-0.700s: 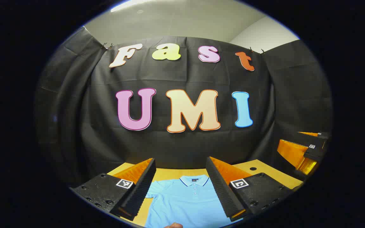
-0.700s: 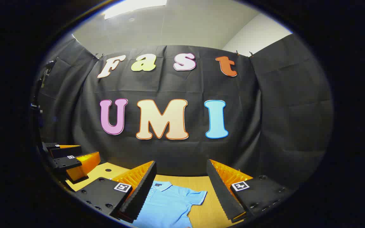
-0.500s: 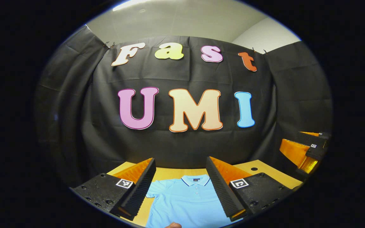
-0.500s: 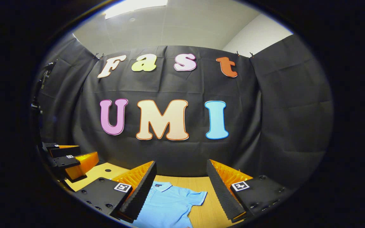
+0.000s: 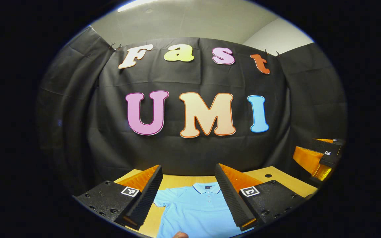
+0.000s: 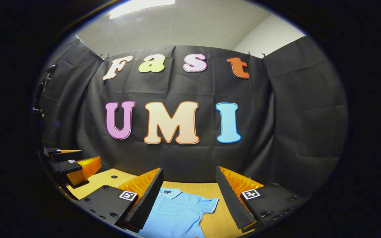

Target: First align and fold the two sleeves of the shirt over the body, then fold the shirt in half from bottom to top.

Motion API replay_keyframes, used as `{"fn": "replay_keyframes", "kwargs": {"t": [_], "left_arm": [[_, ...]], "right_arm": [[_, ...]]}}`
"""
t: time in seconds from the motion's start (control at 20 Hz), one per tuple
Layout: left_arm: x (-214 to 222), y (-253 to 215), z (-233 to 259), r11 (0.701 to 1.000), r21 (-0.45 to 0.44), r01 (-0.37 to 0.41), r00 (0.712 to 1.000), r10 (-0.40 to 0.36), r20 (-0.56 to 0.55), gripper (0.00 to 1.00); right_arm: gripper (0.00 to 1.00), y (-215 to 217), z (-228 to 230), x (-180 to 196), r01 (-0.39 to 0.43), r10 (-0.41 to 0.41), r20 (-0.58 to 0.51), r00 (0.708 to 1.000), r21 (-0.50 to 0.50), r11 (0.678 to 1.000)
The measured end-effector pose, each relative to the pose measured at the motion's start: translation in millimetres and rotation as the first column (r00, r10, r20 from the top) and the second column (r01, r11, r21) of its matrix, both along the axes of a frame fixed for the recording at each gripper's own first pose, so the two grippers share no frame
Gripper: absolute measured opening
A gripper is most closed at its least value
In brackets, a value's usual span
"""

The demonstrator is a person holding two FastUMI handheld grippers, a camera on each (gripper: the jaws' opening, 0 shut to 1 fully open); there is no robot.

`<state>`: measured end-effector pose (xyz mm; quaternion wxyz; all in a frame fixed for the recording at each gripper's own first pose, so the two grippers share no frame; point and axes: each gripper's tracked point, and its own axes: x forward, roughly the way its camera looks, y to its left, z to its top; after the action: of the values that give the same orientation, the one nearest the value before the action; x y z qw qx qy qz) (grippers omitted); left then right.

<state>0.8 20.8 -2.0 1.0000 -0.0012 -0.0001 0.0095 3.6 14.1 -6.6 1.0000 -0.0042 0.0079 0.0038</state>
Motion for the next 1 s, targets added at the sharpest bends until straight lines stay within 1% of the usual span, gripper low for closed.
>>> {"fn": "replay_keyframes", "kwargs": {"t": [0.1,0.25,0.35,0.4,0.45,0.5,0.55,0.65,0.7,0.85,1.0], "left_arm": [[3,0,-1,1.0,0.004,0.004,1.0,-0.004,-0.002,0.95],[7,0,1,1.0,0.0,0.01,1.0,-0.01,0.006,0.95],[12,1,2,1.0,0.001,0.017,1.0,-0.017,0.009,0.95],[14,2,1,1.0,0.003,0.019,1.0,-0.019,0.011,0.95],[18,4,0,1.0,0.005,0.02,1.0,-0.02,0.01,0.95],[20,7,-1,1.0,0.007,0.02,1.0,-0.02,0.008,0.95],[24,9,-2,1.0,0.01,0.019,1.0,-0.019,0.007,0.95],[30,16,-2,1.0,0.013,0.013,1.0,-0.013,0.005,0.95],[31,18,-3,1.0,0.016,0.012,1.0,-0.012,0.004,0.95],[40,27,-6,1.0,0.028,0.004,1.0,-0.004,0.002,0.96],[46,36,-14,1.0,0.027,-0.006,1.0,0.006,-0.017,0.94]], "right_arm": [[0.98,0,-4,5,0.001,-0.001,-0.009,1.0,0.001,1.0],[0.98,-6,-17,24,0.013,-0.013,-0.033,0.999,-0.019,1.0],[0.98,-14,-31,43,0.027,-0.029,-0.055,0.998,-0.038,0.999],[1.0,-17,-37,54,0.035,-0.038,-0.064,0.997,-0.047,0.998],[0.98,-22,-46,65,0.044,-0.048,-0.076,0.996,-0.058,0.997],[1.0,-26,-54,76,0.054,-0.06,-0.087,0.994,-0.069,0.996],[0.99,-32,-63,86,0.065,-0.072,-0.097,0.993,-0.075,0.995],[1.0,-40,-82,107,0.082,-0.091,-0.124,0.988,-0.077,0.994],[0.99,-44,-94,117,0.092,-0.102,-0.143,0.985,-0.078,0.993],[0.99,-55,-135,147,0.11,-0.126,-0.221,0.967,-0.087,0.99],[0.99,-65,-184,170,0.123,-0.147,-0.311,0.939,-0.095,0.988]]}}
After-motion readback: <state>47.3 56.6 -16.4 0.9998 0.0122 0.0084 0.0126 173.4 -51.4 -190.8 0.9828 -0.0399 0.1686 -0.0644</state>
